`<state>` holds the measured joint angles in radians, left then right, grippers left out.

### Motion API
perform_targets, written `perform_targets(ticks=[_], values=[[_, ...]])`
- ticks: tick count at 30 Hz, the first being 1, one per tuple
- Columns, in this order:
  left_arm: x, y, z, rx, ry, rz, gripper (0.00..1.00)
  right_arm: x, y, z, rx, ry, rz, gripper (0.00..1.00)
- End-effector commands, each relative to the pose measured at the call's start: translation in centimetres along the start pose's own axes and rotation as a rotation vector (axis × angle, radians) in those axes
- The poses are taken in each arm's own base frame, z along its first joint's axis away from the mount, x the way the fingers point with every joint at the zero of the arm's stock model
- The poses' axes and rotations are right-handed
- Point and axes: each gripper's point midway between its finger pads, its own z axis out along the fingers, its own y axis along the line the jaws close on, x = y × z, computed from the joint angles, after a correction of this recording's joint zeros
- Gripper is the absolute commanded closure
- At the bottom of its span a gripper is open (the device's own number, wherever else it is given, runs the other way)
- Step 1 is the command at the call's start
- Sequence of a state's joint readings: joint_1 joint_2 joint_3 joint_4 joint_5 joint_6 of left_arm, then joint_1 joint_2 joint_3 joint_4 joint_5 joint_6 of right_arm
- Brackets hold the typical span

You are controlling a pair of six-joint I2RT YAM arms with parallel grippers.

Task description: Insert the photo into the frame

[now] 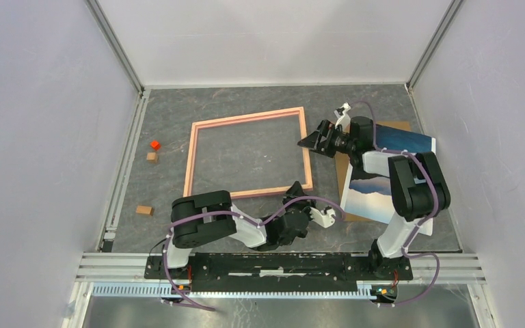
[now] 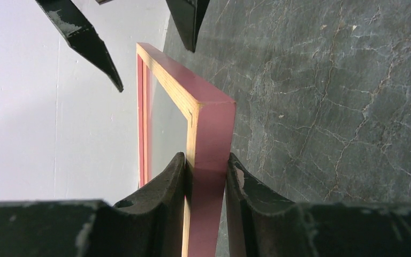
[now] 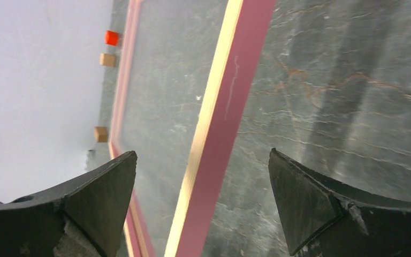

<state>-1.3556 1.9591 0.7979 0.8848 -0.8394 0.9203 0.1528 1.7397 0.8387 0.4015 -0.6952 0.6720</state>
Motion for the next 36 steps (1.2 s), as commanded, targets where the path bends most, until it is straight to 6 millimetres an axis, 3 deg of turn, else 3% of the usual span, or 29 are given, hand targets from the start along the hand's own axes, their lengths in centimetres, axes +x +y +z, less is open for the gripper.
perform_targets(ticks=[1,9,20,25,33,36], values=[[-2.5,2.5,-0.1,-0.087,-0.063,-0.246,0.83,-1.7,4.9,0.7,-0.242,-0.044,0.008,0.02],[-2.6,1.9,0.2,-0.083,-0.073,-0.248,0.83,-0.2,9.9,-0.2,-0.509,-0.023,0.144,0.10],[-2.7,1.9,0.1,-0.077,-0.076,-0.255,0.83,3.4,6.5,1.2,-0.411,0.057,0.209,0.04],[-2.9,1.9,0.2,-0.075,-0.077,-0.245,0.83,4.0,5.1,2.0,-0.364,0.074,0.208,0.02],[-3.0,1.3,0.2,-0.064,-0.079,-0.238,0.83,4.5,7.0,2.1,-0.432,0.095,0.209,0.02],[-3.1,1.1,0.1,-0.057,-0.082,-0.235,0.83,3.6,8.8,1.0,-0.527,0.069,0.242,0.06]])
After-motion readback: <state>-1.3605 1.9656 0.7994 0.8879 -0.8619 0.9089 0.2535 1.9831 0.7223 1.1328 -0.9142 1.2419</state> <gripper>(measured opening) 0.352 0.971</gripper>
